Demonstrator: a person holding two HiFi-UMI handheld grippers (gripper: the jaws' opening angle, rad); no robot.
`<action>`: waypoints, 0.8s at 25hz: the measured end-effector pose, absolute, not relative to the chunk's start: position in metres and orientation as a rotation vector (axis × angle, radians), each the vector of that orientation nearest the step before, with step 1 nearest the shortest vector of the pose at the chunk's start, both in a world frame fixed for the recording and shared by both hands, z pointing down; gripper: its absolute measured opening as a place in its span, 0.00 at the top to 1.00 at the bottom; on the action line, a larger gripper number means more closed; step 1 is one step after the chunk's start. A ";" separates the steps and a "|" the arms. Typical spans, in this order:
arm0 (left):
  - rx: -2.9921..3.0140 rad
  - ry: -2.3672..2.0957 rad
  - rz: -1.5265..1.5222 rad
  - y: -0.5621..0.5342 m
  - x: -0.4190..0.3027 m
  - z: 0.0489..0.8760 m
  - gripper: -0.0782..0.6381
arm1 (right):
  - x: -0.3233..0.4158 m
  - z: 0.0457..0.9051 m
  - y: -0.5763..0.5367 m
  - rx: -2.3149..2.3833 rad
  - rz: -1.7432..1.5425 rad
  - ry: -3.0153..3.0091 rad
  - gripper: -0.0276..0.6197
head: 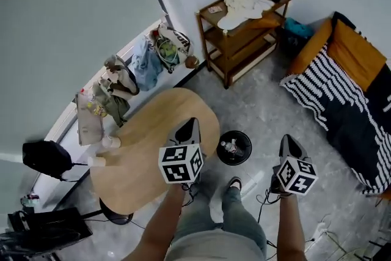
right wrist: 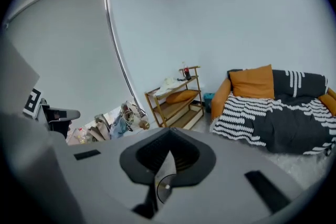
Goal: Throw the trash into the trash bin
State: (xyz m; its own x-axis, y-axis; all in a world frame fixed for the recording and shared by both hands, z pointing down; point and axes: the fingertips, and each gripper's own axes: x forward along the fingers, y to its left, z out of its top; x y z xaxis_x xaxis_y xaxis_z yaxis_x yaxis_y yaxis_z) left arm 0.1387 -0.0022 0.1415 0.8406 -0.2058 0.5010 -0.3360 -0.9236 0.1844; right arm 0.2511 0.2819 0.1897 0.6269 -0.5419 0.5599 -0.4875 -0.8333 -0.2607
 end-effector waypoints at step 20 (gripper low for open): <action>2.875 -0.400 0.497 -0.011 0.117 0.052 0.87 | 0.233 0.088 0.282 -2.906 -0.699 0.906 0.95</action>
